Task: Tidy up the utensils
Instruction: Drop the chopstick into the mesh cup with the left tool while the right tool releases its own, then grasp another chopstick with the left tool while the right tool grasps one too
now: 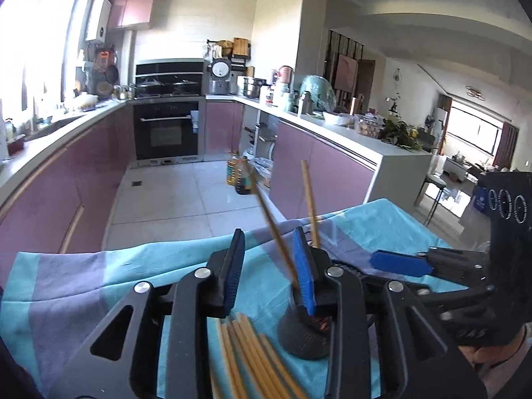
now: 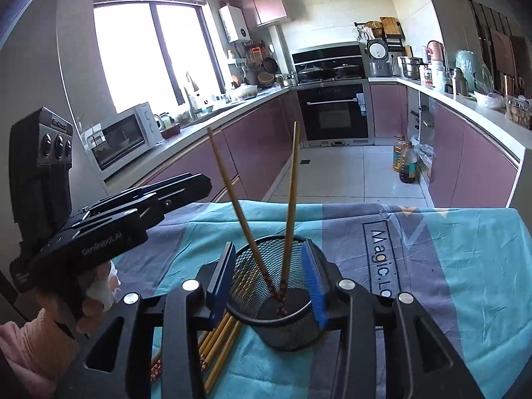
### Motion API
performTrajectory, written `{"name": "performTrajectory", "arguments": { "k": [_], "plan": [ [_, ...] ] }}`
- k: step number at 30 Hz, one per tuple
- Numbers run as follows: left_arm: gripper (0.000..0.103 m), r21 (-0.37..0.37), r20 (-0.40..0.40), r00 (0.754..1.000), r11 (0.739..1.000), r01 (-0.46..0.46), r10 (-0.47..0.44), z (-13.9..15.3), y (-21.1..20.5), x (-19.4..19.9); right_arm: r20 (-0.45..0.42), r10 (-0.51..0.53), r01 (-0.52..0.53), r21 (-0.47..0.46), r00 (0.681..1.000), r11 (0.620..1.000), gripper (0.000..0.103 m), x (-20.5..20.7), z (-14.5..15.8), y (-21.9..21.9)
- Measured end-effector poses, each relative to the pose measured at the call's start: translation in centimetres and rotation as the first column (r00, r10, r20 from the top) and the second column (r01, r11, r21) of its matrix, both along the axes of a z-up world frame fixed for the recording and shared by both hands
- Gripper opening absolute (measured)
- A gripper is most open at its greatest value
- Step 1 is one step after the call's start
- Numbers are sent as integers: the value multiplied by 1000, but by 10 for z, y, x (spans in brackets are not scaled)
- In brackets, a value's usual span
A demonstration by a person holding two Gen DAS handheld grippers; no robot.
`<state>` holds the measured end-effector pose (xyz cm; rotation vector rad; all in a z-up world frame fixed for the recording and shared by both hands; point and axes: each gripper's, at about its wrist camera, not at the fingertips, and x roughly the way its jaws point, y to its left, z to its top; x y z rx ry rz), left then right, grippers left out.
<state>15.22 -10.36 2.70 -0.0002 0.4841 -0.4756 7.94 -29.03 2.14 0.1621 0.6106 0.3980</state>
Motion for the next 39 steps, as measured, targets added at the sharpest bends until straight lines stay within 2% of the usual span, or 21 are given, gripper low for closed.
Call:
{"name": "performTrajectory", "arguments": {
  "k": [3,7,11,17,23,27,39],
  "plan": [
    [32,-9,-3,1000,1000,6,-6,0,17,-10,11,35,-35,12,999,999,42,-12,0,6],
    [36,16,-2,1000,1000,25,-25,-6,37,-29,19,109,-109,0,994,994,45,-30,0,20],
    [37,76,-37,999,997,24,-21,-26,51,-45,-24,162,-163,-31,987,986,46,-42,-13,37],
    [36,147,-162,987,989,9,16,-73,72,-49,-154,152,-164,-67,976,984,44,-39,-49,54],
    [34,214,-269,962,977,6,53,-111,74,-41,-229,106,-130,-91,968,987,33,-31,-73,62],
    [33,222,-288,956,975,20,46,-120,76,-39,-254,85,-116,-109,964,987,28,-27,-82,68],
    [28,253,-330,943,967,34,53,-125,58,-23,-273,55,-102,-161,960,982,24,-23,-94,74]
  ]
}}
